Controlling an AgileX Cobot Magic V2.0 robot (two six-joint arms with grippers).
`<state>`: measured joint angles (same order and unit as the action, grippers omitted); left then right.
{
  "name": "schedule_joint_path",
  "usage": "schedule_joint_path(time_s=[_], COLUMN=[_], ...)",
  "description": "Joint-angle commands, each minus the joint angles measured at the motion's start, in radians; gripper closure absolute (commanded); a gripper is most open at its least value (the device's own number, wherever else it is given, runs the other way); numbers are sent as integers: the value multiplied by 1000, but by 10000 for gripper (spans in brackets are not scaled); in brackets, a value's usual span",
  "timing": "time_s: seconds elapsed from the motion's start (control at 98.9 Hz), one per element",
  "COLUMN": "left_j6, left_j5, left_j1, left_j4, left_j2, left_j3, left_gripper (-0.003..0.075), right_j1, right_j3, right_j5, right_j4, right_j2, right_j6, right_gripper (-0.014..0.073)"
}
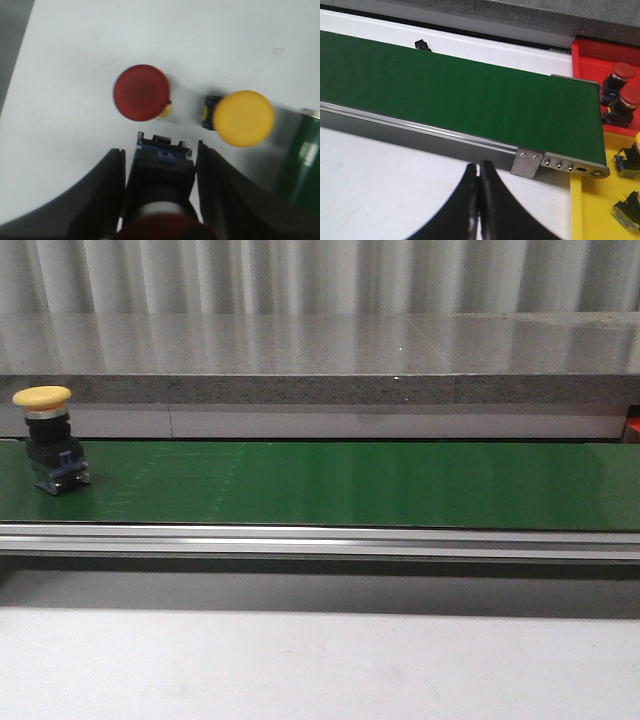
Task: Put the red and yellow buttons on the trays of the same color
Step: 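Grasp another red button from the cluster with the left gripper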
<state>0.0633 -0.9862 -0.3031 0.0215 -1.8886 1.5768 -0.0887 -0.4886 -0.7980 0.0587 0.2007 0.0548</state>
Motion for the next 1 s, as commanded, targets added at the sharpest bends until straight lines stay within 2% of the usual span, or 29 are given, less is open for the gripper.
schedule_joint_path(time_s=[0.0,0.313,0.516,0.526,0.667,0.991], left_j6=[12,12,12,34,34,34], left_j5=[14,41,40,389,412,447], left_j1=[53,224,260,446,466,473], left_j4=[7,14,20,86,88,118], left_j2=[93,139,139,639,792,1123], left_j3=[-3,-113,-161,-413,-530,-783], left_gripper=[673,673,673,535,724,726], right_j1=[-4,-4,-4,-4,-4,-4], right_j3=[-25,-25,-25,-25,-25,-25], right_j5=[74,74,74,74,74,74], right_j4=[0,0,0,0,0,0], right_j2=[13,13,13,13,13,13], right_j6=[6,6,6,6,6,6], right_gripper=[662,662,662,662,662,662])
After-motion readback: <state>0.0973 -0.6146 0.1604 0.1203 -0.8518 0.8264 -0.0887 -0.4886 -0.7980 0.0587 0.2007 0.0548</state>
